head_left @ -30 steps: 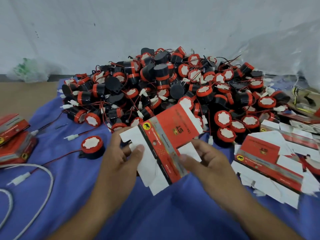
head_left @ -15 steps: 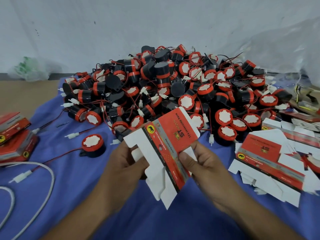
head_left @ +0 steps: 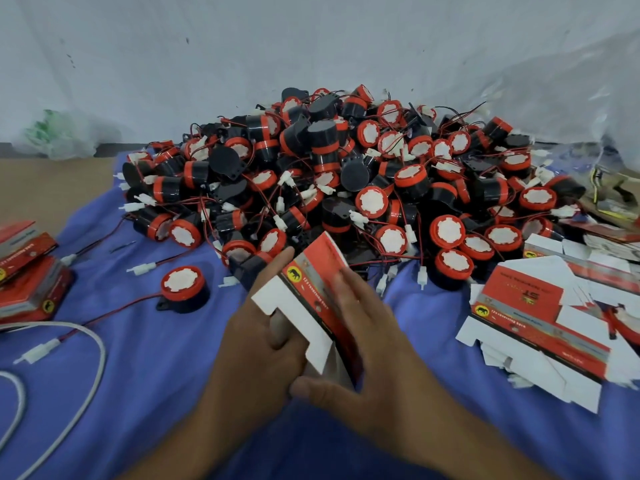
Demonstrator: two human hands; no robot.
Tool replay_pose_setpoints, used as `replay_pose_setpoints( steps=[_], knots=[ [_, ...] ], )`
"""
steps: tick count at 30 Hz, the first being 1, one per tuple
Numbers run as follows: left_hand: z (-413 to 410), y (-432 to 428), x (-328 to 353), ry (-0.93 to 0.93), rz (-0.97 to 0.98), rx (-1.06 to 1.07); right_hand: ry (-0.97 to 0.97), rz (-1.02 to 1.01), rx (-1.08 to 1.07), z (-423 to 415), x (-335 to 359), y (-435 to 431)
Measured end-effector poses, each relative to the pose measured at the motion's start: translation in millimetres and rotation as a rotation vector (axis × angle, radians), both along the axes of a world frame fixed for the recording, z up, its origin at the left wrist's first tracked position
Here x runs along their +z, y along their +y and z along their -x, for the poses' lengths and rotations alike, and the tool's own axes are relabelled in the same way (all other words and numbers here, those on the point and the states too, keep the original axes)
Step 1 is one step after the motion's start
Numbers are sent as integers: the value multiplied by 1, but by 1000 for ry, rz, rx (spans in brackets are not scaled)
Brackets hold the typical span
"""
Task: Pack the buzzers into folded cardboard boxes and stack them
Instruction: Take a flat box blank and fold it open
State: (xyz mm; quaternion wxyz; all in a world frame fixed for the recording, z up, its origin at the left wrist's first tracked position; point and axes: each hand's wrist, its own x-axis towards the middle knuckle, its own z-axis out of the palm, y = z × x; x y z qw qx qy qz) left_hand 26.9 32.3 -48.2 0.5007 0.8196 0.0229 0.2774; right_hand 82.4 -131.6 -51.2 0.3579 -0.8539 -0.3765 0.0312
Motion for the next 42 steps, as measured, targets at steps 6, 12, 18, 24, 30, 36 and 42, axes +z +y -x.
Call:
replay_pose_setpoints(
  steps=[6, 12, 18, 24, 30, 36, 42],
  knots=[
    [2, -8, 2, -21, -37, 28, -227, -130, -85, -6, 1, -4],
    [6, -13, 17, -30, -53, -135, -545, -170, -175, -21, 27, -13],
    [8, -7, 28, 26, -210, -364, 284, -639, -6, -20, 45, -22],
    [13, -15, 28, -12, 92, -711, 846, -753, -34, -17, 60, -8],
    [-1, -17, 11, 200, 483, -638, 848, -856, -87, -15, 30, -12],
    [-9, -9, 3, 213, 649, -390, 821, -753, 118, -15, 17, -2],
    [-9, -7, 0, 271, 580, -314, 878, -633, 192, -21, 11, -4]
  ],
)
